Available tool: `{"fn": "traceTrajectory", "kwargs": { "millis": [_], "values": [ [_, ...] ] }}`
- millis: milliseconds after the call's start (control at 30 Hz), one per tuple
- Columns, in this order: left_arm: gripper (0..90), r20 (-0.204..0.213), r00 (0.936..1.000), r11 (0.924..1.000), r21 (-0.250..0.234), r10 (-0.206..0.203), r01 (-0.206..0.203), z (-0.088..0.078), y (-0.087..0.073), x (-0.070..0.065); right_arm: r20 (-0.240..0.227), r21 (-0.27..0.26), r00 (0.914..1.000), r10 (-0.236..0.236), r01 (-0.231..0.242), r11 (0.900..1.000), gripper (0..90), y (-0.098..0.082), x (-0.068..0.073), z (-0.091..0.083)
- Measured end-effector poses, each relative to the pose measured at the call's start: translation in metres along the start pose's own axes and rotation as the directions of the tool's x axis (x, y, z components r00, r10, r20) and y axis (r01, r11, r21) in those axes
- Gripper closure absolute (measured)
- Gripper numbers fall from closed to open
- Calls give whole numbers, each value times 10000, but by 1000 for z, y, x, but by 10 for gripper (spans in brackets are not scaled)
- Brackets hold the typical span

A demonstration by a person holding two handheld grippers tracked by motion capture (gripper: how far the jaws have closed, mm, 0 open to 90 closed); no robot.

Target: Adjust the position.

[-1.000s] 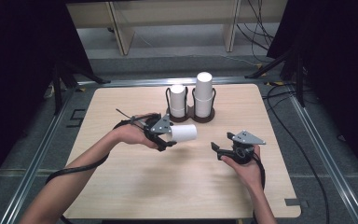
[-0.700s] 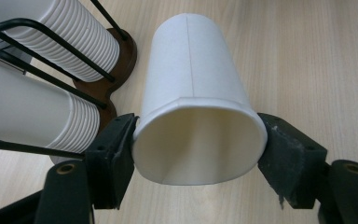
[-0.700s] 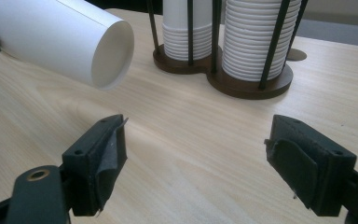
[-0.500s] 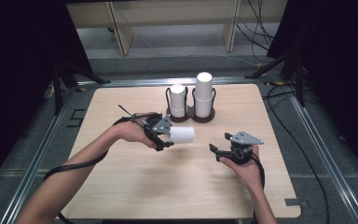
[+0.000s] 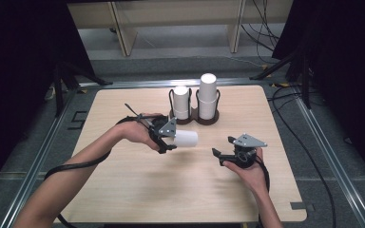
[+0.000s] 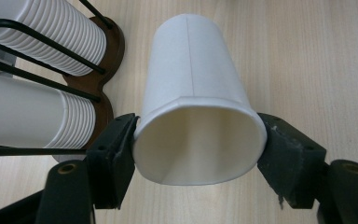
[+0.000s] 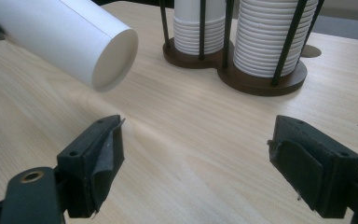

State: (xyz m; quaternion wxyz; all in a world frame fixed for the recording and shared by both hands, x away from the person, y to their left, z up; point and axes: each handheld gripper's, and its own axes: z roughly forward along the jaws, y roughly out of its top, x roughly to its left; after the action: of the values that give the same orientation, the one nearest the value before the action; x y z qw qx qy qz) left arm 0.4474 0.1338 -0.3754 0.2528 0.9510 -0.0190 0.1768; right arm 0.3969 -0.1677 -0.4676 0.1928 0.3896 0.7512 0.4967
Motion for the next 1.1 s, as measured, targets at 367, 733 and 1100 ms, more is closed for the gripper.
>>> {"fn": "traceTrajectory", "kwargs": {
  "millis": [367,733,1100],
  "values": [
    [314,311,9990,9975,614,330,-349,-1,6,2,-22,-25,10000,-72,71,10000,178,0,-1,0],
    [314,655,9951,9875,1340,746,-829,1,13,2,-154,-151,9998,-89,86,9998,177,-1,-1,3],
    [313,840,9920,9762,1877,946,-1090,2,17,4,-335,-177,9993,-178,172,9997,177,-2,-3,4]
  ]
}}
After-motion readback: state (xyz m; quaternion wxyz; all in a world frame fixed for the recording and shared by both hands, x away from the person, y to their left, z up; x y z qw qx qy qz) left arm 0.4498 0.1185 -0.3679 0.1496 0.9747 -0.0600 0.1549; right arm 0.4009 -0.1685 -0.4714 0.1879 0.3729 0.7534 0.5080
